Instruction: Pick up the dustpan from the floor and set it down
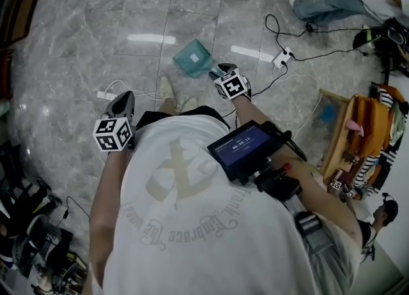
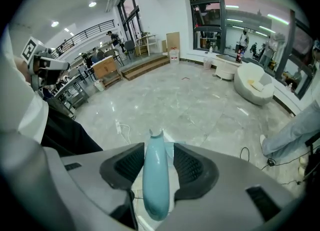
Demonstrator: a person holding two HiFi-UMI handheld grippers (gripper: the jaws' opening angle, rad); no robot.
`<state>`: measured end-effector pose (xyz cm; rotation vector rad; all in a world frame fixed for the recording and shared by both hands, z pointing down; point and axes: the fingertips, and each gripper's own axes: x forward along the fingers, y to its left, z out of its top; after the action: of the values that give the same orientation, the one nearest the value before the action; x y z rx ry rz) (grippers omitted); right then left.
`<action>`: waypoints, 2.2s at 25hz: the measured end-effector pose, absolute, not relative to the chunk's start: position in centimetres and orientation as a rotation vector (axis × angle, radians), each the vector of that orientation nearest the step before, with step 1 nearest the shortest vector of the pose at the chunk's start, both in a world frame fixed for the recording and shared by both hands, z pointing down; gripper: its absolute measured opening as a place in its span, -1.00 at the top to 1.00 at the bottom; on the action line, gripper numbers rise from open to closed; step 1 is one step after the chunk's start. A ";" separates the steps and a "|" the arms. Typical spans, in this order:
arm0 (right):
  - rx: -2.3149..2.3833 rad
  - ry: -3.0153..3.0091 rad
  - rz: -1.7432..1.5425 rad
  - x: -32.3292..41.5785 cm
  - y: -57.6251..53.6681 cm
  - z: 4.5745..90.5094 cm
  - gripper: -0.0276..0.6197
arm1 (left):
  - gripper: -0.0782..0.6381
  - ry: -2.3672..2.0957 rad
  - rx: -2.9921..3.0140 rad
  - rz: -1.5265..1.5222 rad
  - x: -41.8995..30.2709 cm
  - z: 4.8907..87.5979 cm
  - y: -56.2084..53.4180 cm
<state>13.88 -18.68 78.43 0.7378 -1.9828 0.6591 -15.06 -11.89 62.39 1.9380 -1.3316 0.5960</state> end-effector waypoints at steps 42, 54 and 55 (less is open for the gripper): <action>1.270 -2.498 0.514 14.2 -6.8 55.8 0.86 | 0.75 -1.085 2.308 0.590 -7.9 59.1 -7.0; 1.306 -2.478 0.547 14.0 -7.1 54.7 0.86 | 0.75 -1.041 2.320 0.612 -8.1 58.2 -7.4; 1.311 -2.478 0.547 14.0 -7.3 54.6 0.86 | 0.75 -1.036 2.313 0.618 -8.2 58.4 -7.2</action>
<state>14.00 -7.31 54.55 1.3107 -2.4779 0.5466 -8.15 -7.24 58.42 2.3134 -1.0365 0.6179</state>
